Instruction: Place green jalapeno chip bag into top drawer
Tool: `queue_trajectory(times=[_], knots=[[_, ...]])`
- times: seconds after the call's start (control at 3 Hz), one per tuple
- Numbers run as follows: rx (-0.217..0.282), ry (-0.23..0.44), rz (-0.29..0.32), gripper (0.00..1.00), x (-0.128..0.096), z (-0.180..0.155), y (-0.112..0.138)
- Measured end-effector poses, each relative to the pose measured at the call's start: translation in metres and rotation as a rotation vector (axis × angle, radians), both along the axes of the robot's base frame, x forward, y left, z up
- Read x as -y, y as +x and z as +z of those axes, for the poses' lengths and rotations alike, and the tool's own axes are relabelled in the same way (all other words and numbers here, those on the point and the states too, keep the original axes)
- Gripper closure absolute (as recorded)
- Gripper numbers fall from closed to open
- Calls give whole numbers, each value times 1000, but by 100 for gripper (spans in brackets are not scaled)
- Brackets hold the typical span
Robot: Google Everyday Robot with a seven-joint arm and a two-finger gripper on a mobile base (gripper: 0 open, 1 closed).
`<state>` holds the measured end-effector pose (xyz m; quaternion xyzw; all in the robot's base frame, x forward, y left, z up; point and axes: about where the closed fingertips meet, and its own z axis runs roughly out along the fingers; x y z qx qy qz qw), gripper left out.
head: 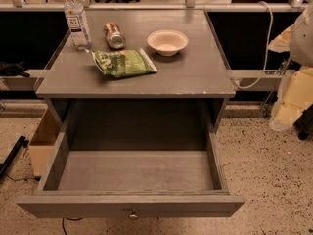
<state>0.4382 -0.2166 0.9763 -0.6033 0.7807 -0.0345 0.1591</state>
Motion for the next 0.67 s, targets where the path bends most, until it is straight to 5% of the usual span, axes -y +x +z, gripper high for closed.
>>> queue_trajectory(times=[0.67], knots=[[34,42,41,0,-17,9,20]])
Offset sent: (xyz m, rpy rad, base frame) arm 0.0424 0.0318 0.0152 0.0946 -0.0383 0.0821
